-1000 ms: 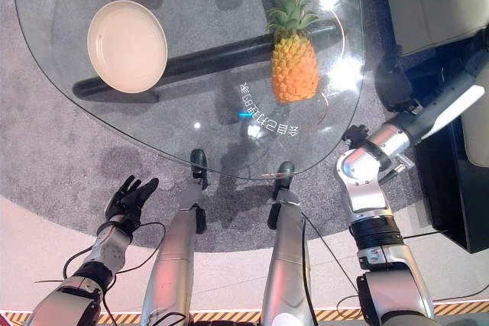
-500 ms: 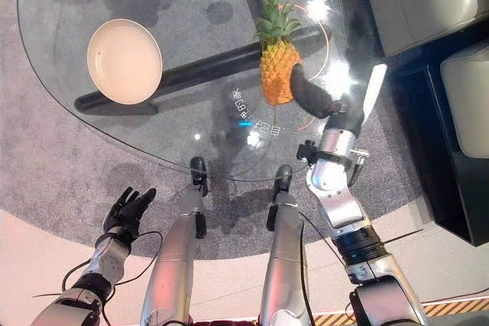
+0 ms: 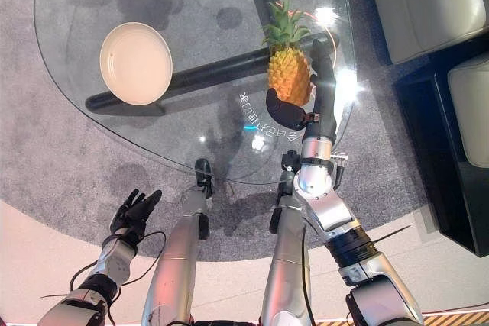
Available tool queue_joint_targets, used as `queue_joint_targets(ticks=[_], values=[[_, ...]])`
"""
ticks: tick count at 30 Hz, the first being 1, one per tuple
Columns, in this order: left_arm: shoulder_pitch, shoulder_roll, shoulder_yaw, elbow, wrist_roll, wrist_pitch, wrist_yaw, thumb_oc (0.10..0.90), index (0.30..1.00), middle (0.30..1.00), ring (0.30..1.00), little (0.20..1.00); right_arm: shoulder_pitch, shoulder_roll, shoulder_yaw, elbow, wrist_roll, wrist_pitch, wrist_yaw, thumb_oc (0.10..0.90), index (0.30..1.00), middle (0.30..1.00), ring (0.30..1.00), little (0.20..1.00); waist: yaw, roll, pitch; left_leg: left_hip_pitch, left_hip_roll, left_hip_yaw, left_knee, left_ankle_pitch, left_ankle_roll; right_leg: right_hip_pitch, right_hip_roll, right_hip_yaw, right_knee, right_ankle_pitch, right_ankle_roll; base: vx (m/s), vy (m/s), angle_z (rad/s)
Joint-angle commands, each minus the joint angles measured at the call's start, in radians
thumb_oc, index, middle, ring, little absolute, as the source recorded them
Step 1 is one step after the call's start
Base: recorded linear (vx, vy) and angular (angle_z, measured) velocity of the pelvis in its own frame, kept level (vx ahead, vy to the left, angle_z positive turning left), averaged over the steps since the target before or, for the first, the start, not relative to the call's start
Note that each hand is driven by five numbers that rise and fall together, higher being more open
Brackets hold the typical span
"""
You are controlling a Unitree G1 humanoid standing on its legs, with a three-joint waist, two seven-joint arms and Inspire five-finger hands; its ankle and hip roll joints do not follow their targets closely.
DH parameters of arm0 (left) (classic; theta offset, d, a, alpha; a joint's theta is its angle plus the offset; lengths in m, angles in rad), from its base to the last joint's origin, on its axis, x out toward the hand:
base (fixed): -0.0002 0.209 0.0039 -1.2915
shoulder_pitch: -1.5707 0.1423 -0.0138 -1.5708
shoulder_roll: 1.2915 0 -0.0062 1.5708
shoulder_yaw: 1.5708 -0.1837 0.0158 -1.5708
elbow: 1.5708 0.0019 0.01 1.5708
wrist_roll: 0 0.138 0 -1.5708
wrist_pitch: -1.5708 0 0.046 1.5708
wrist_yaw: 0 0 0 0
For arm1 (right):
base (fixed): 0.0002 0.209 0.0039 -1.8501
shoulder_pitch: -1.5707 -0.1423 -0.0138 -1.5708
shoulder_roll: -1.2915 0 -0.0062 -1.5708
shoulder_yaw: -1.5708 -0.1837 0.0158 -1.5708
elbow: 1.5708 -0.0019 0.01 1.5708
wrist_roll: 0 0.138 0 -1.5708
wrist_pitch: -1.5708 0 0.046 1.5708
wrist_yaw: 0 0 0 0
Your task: Pick up the fruit to the plate
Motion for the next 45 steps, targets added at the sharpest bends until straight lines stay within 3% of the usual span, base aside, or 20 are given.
queue_joint_targets(ticks=[1,10,29,45], values=[[0.064,0.011,-0.029,0.038,0.018,-0.037,-0.005,0.8,0.9,0.9,0.9,0.9,-0.057,-0.019,0.003,-0.11,-0.029,-0.031,-0.048,0.8,0.9,0.9,0.9,0.9,-0.006,0.019,-0.017,-0.003,-0.056,0.012,0.078,-0.092,0.017,0.053,0.045,-0.077,-0.178,0.088,-0.023,0.0,0.0,0.0],[0.059,0.008,-0.037,0.031,0.022,-0.027,0.009,0.8,0.9,0.9,0.9,0.9,-0.097,-0.017,0.013,-0.052,-0.051,0.036,-0.122,0.8,0.9,0.9,0.9,0.9,0.005,0.024,-0.017,-0.003,-0.056,0.011,0.077,-0.089,0.018,0.05,0.044,-0.079,-0.171,0.089,-0.021,0.0,0.0,0.0],[0.048,-0.003,-0.065,0.037,0.027,-0.025,0.006,0.8,0.9,0.9,0.9,0.9,-0.175,0.005,0.007,0.098,-0.052,0.093,-0.281,0.8,0.9,0.9,0.9,0.9,0.027,0.042,-0.017,-0.008,-0.062,0.003,0.08,-0.09,0.025,0.038,0.041,-0.083,-0.155,0.089,-0.019,0.0,0.0,0.0],[0.041,-0.003,-0.084,0.038,0.024,-0.02,0.001,0.8,0.9,0.9,0.9,0.9,-0.224,0.004,0.029,0.23,0.074,0.164,-0.203,0.8,0.9,0.9,0.9,0.9,0.041,0.05,-0.017,-0.001,-0.067,-0.001,0.077,-0.088,0.025,0.044,0.041,-0.089,-0.154,0.089,-0.022,0.0,0.0,0.0]])
